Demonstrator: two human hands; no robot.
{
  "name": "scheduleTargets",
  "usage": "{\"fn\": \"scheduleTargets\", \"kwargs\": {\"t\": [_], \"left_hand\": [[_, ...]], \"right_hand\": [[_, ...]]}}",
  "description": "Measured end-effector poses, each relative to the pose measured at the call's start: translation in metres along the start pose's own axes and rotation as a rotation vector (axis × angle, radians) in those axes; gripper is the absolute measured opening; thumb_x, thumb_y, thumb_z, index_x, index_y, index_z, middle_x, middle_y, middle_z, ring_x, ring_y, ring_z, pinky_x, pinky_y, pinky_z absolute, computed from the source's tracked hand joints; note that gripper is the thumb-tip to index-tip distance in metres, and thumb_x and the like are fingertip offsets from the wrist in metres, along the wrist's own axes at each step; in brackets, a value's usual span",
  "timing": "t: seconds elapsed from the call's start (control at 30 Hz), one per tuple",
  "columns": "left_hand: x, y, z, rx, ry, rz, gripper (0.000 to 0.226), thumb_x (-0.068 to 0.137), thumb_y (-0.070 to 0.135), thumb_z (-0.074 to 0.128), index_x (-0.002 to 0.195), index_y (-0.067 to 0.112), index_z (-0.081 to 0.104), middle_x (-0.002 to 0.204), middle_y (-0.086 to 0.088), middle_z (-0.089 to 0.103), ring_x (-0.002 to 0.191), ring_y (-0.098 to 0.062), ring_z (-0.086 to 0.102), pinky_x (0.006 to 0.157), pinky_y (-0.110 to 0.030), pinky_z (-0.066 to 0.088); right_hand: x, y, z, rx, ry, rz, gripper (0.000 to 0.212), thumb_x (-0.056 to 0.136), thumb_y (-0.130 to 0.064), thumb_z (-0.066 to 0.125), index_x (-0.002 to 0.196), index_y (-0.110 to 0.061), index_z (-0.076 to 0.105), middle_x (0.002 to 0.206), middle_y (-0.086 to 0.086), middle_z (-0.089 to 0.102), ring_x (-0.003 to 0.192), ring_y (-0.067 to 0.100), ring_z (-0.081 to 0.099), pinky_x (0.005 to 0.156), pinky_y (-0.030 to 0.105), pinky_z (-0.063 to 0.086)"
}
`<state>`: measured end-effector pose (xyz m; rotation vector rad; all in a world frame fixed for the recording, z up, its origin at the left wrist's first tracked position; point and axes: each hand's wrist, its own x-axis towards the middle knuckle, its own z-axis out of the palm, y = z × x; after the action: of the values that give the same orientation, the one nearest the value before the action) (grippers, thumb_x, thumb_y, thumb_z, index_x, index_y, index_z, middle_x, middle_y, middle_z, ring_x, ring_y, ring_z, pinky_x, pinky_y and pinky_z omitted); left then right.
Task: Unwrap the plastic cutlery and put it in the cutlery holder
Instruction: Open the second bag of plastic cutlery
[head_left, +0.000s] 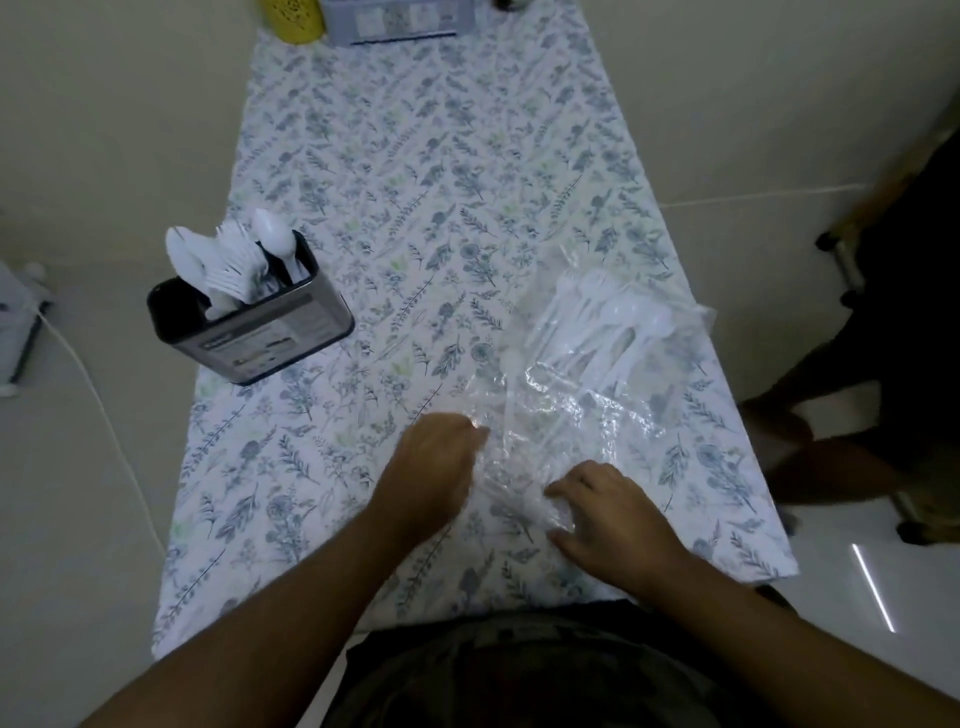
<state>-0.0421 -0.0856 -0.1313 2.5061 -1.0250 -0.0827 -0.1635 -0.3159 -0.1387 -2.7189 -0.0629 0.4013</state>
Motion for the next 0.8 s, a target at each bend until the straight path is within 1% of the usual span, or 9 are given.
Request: {"fn": "scheduleTargets", "kwargs": {"t": [0.07, 0.13, 0.27, 0.33, 0.43, 0.53, 0.6, 0.7, 0.8], "left_hand": [[-0.026, 0.012, 0.002, -0.03, -0.075, 0.181, 0.027, 0.089, 0.013, 0.058, 0.114, 0.013, 0.07, 0.103, -0.006, 0.07, 0.096, -0.022, 0.063, 0.091, -0.038, 0.05], [-0.048, 0.015, 0.012, -0.013, -0.173, 0.253, 0.032, 0.088, 0.02, 0.057, 0.117, 0.013, 0.07, 0.108, -0.005, 0.071, 0.098, -0.021, 0.065, 0.089, -0.036, 0.05], [-0.06, 0.012, 0.025, 0.042, -0.212, 0.133, 0.048, 0.088, 0.026, 0.056, 0.134, 0.013, 0.059, 0.123, -0.007, 0.064, 0.111, -0.023, 0.059, 0.094, -0.042, 0.051], [-0.058, 0.016, 0.022, 0.038, -0.207, 0.089, 0.052, 0.088, 0.026, 0.054, 0.139, 0.014, 0.054, 0.13, -0.008, 0.06, 0.119, -0.024, 0.054, 0.1, -0.043, 0.048], [-0.056, 0.022, 0.022, 0.032, -0.209, 0.112, 0.057, 0.086, 0.028, 0.053, 0.141, 0.013, 0.05, 0.139, -0.011, 0.054, 0.129, -0.028, 0.049, 0.106, -0.043, 0.044], [-0.055, 0.023, 0.026, 0.044, -0.189, 0.149, 0.055, 0.085, 0.026, 0.056, 0.139, 0.011, 0.054, 0.136, -0.012, 0.057, 0.127, -0.029, 0.051, 0.105, -0.045, 0.046], [-0.055, 0.026, 0.028, 0.057, -0.2, 0.14, 0.058, 0.083, 0.025, 0.059, 0.138, 0.011, 0.054, 0.131, -0.01, 0.06, 0.122, -0.027, 0.054, 0.103, -0.044, 0.046], [-0.054, 0.033, 0.03, 0.073, -0.24, 0.101, 0.058, 0.081, 0.026, 0.055, 0.136, 0.008, 0.057, 0.127, -0.013, 0.062, 0.121, -0.03, 0.056, 0.103, -0.046, 0.048], [-0.055, 0.038, 0.031, 0.099, -0.27, 0.076, 0.059, 0.078, 0.028, 0.05, 0.131, 0.005, 0.061, 0.126, -0.016, 0.064, 0.12, -0.034, 0.058, 0.101, -0.046, 0.049]], "right_hand": [[0.007, -0.01, 0.001, -0.002, -0.019, 0.011, 0.046, 0.08, -0.058, 0.065, 0.115, -0.028, 0.066, 0.108, -0.005, 0.061, 0.101, 0.019, 0.058, 0.081, 0.035, 0.051], [0.014, -0.017, 0.001, -0.014, -0.047, 0.02, 0.041, 0.081, -0.057, 0.065, 0.107, -0.025, 0.063, 0.104, -0.003, 0.061, 0.097, 0.02, 0.058, 0.076, 0.036, 0.051], [0.027, -0.029, -0.001, -0.028, -0.117, -0.016, 0.021, 0.094, -0.039, 0.053, 0.096, -0.018, 0.058, 0.095, 0.002, 0.06, 0.089, 0.023, 0.059, 0.069, 0.04, 0.051], [0.032, -0.033, -0.003, 0.008, -0.141, -0.017, 0.018, 0.096, -0.031, 0.05, 0.089, -0.017, 0.058, 0.087, 0.003, 0.06, 0.082, 0.023, 0.058, 0.069, 0.041, 0.051], [0.039, -0.032, -0.008, 0.14, -0.169, 0.021, 0.018, 0.096, -0.025, 0.052, 0.082, -0.017, 0.059, 0.078, 0.002, 0.06, 0.073, 0.02, 0.057, 0.067, 0.039, 0.049], [0.044, -0.031, -0.014, 0.181, -0.19, 0.028, 0.019, 0.097, -0.02, 0.051, 0.082, -0.015, 0.06, 0.078, 0.002, 0.061, 0.074, 0.02, 0.057, 0.066, 0.035, 0.043], [0.046, -0.033, -0.014, 0.158, -0.216, 0.022, 0.018, 0.099, -0.023, 0.05, 0.084, -0.015, 0.057, 0.079, 0.001, 0.058, 0.074, 0.019, 0.054, 0.065, 0.033, 0.038], [0.051, -0.032, -0.014, 0.098, -0.288, -0.032, 0.021, 0.101, -0.029, 0.047, 0.086, -0.015, 0.054, 0.083, 0.002, 0.056, 0.074, 0.02, 0.054, 0.068, 0.037, 0.043], [0.057, -0.03, -0.02, 0.067, -0.369, -0.074, 0.018, 0.101, -0.028, 0.045, 0.089, -0.016, 0.053, 0.086, 0.003, 0.055, 0.076, 0.021, 0.054, 0.068, 0.037, 0.043]]}}
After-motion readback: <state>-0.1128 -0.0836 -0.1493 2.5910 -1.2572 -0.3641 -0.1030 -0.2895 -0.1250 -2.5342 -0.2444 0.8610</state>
